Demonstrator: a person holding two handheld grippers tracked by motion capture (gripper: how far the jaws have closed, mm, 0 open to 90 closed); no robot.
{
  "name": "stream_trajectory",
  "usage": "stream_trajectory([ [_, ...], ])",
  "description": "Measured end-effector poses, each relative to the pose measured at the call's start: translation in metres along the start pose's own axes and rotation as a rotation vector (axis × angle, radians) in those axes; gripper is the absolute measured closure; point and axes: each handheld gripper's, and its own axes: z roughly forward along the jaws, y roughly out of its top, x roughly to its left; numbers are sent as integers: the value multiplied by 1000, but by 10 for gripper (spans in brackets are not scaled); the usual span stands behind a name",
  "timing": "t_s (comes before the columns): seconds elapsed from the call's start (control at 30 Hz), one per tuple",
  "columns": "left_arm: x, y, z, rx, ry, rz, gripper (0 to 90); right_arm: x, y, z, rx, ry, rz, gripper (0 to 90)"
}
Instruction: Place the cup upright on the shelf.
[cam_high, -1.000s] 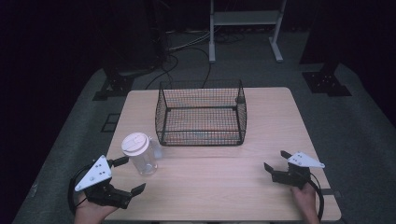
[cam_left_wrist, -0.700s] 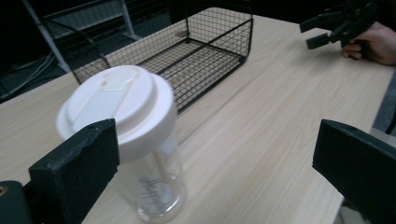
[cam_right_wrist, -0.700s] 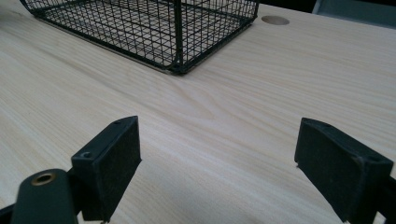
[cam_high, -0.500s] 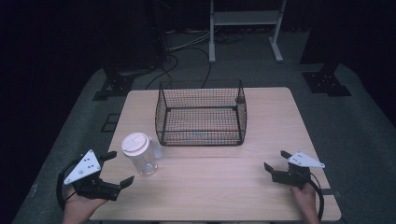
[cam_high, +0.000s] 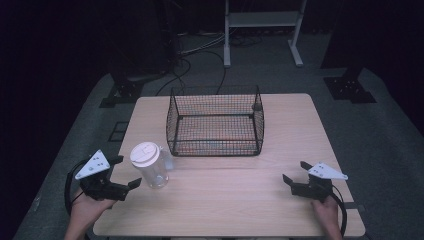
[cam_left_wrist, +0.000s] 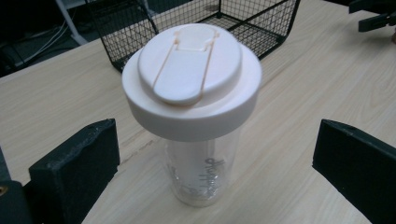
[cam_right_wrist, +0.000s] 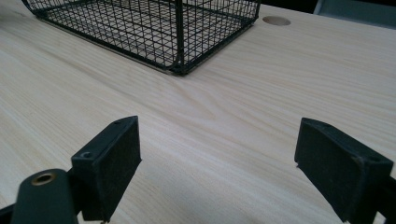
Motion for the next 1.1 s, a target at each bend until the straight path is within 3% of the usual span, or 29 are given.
stream_trajectory([
  [0.17, 10, -1, 8, 18, -21, -20, 0, 0, 0, 0, 0, 1, 0, 135],
  [0.4, 9, 0, 21, 59, -33, 3, 0, 0, 0, 0, -2, 2, 2, 135],
  [1.1, 15, 15, 49, 81, -49, -13, 0, 0, 0, 0, -2, 5, 0, 134],
])
